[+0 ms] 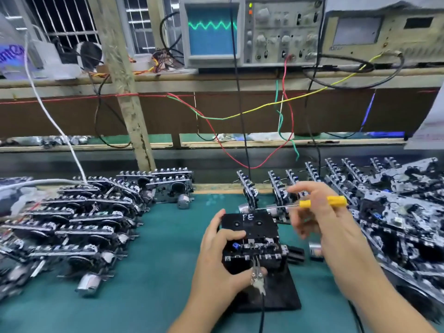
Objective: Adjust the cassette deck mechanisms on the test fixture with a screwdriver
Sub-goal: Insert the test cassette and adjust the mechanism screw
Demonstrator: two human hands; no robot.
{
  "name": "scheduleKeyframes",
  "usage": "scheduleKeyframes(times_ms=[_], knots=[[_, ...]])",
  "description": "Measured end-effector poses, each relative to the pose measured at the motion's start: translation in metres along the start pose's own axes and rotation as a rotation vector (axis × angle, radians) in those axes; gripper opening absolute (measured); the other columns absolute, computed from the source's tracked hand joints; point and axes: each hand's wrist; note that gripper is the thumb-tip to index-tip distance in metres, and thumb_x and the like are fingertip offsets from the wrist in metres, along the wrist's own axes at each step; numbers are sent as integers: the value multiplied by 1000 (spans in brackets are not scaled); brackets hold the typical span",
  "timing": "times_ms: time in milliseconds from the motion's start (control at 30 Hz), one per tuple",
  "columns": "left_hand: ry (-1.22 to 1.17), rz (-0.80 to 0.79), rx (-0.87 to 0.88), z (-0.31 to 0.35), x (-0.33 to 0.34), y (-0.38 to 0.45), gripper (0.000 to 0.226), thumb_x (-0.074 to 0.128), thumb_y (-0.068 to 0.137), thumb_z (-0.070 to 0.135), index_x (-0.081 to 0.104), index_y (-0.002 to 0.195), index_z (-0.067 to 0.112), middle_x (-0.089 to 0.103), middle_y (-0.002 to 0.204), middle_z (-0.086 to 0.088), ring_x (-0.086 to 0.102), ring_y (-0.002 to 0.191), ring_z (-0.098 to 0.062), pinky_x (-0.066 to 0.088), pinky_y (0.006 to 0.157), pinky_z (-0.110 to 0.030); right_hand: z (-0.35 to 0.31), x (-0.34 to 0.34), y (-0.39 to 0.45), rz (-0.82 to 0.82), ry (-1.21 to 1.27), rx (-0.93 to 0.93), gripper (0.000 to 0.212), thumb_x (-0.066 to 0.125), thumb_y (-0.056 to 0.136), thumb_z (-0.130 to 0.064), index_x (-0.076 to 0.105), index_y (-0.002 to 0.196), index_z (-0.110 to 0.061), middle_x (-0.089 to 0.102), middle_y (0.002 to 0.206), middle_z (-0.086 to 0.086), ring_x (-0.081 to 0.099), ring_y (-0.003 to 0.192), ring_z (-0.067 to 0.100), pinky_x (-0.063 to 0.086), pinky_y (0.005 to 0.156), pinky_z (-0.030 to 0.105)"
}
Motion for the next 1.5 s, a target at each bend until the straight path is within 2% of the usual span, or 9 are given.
scheduleKeyframes(times_ms=[100,200,333,433,500,700,967,1200,1500], knots=[[-9,-6,1,3,-1,1,63,94,55,38,57,102,58,21,156,37,32,143,4,35,110,-25,-3,3,7,-69,-133,29,33,50,91,-56,70,92,-29,62,75,-13,59,71,8,50,67,17],[14,-16,-4,2,-2,2,73,96,59,20,55,102,61,21,156,32,30,143,6,32,112,-23,-1,3,10,-122,-142,34,19,61,87,-44,66,88,-27,64,75,-8,62,74,11,52,70,18],[6,-16,-5,0,-2,1,74,96,61,17,54,102,62,22,154,33,28,142,10,31,111,-19,1,3,14,-83,-271,-14,7,71,93,-24,68,87,-26,70,80,-15,62,70,-3,45,70,9],[-17,-21,-12,1,-2,1,71,96,60,20,55,102,60,24,154,32,29,142,10,34,112,-27,-2,11,15,-105,-140,-33,16,73,90,-8,65,96,-20,74,85,4,73,80,18,59,78,28],[-12,-19,-18,1,-2,1,70,96,61,19,55,101,60,24,155,31,30,142,8,35,112,-28,-2,20,15,-115,-142,-83,25,72,88,-2,59,100,-19,72,83,11,74,79,26,62,76,37],[3,-13,-6,1,-1,1,73,95,61,18,53,100,63,26,158,24,26,139,15,30,107,-16,2,32,18,-141,-273,-144,20,71,90,-5,54,100,-11,71,77,7,72,72,25,61,72,45],[-15,-11,4,3,-2,0,72,95,62,19,52,99,63,27,159,19,27,141,11,31,111,-22,1,33,18,-142,-321,-149,19,71,91,-6,53,97,-8,71,75,5,72,70,22,60,71,43],[-13,-10,3,2,-1,0,72,95,62,18,52,99,63,27,159,20,25,140,14,30,109,-20,-2,32,18,-134,-340,-170,19,71,90,-5,53,96,-6,71,76,7,72,68,17,61,68,33],[-6,-8,-2,0,-1,-1,67,94,63,16,54,100,56,27,158,22,25,138,16,31,107,-20,-1,33,17,-133,-335,-163,19,71,91,-6,54,99,-3,71,78,9,71,68,18,61,67,31]])
Point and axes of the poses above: each hand's wrist, its own y-axis towards the middle knuckle, its own x-axis out of the palm, z = x × y
